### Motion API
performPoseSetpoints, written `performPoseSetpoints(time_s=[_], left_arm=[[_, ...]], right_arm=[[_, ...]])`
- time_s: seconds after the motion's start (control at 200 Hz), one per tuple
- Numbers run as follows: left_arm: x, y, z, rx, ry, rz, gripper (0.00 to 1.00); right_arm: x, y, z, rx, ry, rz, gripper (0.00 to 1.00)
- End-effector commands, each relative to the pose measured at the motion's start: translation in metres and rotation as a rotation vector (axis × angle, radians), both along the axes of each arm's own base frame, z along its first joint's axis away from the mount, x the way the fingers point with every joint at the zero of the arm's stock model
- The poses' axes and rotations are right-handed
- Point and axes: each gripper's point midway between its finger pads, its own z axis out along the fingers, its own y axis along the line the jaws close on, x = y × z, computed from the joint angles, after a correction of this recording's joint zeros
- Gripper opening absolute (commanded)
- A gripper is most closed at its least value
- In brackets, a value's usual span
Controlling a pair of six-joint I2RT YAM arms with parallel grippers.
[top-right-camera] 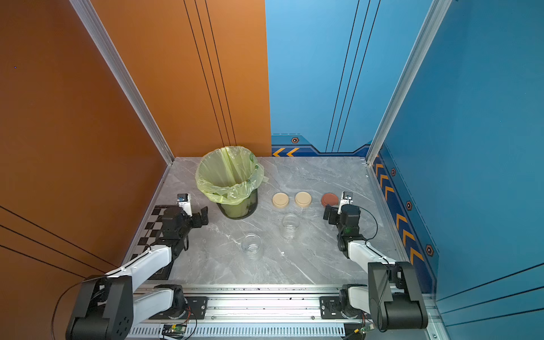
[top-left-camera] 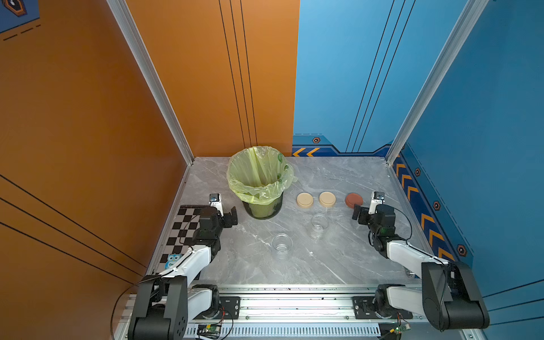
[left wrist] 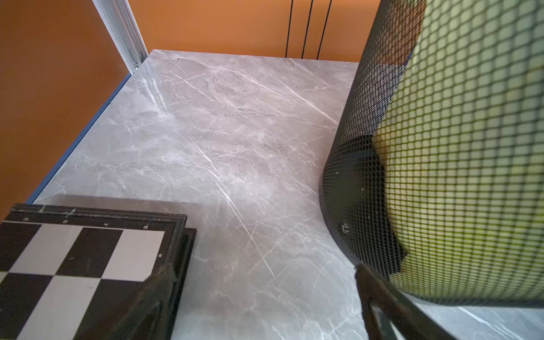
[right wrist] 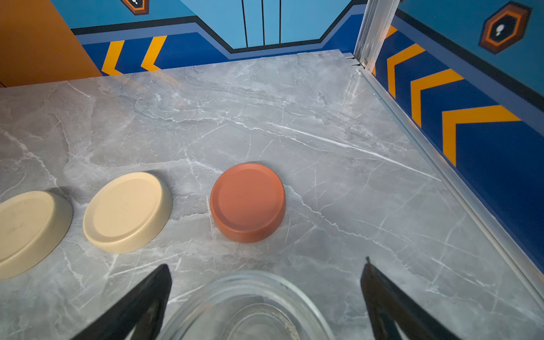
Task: Empty moldy rice from jars
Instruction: Reset both arms
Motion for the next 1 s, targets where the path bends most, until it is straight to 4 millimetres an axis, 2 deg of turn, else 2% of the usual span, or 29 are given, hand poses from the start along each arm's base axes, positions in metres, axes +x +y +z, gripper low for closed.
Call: performPoseSetpoints(time_s=[0.0, 0.205, 0.355, 0.525, 0.636, 0.866, 0.996], left_arm=[[0.009, 0.01, 0.016, 0.051, -0.118, 0.022, 0.98], [0.017, 0.01, 0.008, 0.049, -0.137, 0.014, 0.98], [0.025, 0.01, 0.002, 0.047, -0.148, -0.003, 0.98], [0.032, 0.007, -0.015, 0.036, -0.129, -0.024, 0.98], [0.037, 0.002, -0.023, 0.043, -0.126, -0.048, 0.98], [0.038, -0.001, -0.023, 0.06, -0.125, -0.063, 0.98], [0.037, -0.009, -0.023, 0.077, -0.125, -0.1, 0.98]], right_arm=[[0.001, -0.004, 0.003, -0.009, -0.03, -0.001, 1.0], [0.007, -0.001, 0.005, -0.006, -0.047, 0.028, 1.0], [0.013, -0.006, 0.006, 0.001, -0.068, 0.014, 1.0], [0.023, -0.009, 0.007, 0.011, -0.088, 0.012, 1.0], [0.028, -0.008, 0.0, 0.025, -0.093, 0.017, 1.0], [0.031, 0.001, -0.017, -0.037, -0.074, 0.026, 1.0], [0.029, 0.001, -0.016, -0.058, -0.092, 0.011, 1.0]])
